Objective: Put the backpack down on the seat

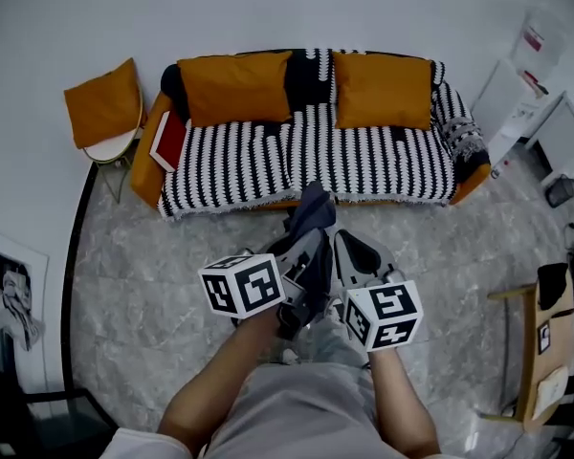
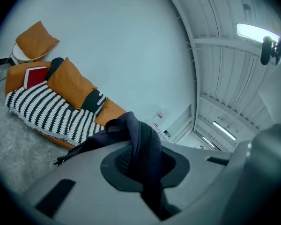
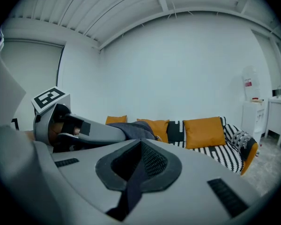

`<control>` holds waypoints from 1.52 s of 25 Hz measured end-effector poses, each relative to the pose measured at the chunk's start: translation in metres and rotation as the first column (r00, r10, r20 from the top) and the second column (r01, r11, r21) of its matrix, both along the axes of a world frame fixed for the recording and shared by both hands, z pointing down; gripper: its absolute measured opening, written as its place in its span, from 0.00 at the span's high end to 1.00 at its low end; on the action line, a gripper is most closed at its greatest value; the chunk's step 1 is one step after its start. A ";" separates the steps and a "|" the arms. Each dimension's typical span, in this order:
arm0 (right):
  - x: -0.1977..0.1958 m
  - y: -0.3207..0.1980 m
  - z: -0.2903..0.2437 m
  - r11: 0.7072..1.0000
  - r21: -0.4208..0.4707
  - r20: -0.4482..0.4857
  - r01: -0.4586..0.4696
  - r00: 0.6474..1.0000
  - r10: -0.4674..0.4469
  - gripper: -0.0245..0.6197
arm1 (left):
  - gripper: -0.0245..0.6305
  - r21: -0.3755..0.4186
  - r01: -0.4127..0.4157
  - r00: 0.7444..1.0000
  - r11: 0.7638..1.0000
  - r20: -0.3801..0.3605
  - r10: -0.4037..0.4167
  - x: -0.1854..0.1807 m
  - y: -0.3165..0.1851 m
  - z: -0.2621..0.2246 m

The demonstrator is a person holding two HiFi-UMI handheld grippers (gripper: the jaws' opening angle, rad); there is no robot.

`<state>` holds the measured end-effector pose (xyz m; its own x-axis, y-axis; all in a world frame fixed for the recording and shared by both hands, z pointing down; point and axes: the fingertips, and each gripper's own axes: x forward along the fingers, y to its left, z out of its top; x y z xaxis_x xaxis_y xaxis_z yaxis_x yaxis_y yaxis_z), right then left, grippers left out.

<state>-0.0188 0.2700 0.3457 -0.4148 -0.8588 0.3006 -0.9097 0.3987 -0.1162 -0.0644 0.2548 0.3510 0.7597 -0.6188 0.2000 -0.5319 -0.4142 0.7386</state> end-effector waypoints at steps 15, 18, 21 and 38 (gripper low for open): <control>0.075 -0.120 0.007 0.998 -0.027 0.027 0.049 0.998 -0.048 0.96 | 0.92 -0.035 0.052 0.998 0.998 0.020 -0.051 0.069 -0.114 0.010; 0.089 -0.137 0.008 0.997 -0.034 0.035 0.062 0.997 -0.061 0.96 | 0.92 -0.041 0.062 0.998 0.997 0.026 -0.061 0.082 -0.130 0.011; 0.100 -0.152 0.009 0.996 -0.037 0.042 0.077 0.996 -0.075 0.96 | 0.92 -0.043 0.075 0.997 0.996 0.034 -0.073 0.094 -0.145 0.011; 0.104 -0.209 0.017 0.992 -0.047 0.062 0.116 0.992 -0.113 0.96 | 0.92 -0.066 0.110 0.992 0.992 0.064 -0.106 0.096 -0.201 0.024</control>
<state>0.0854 0.0614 0.3623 -0.5279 -0.7888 0.3148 -0.8493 0.4922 -0.1910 0.0318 0.0542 0.3747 0.6745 -0.6794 0.2888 -0.6152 -0.3011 0.7286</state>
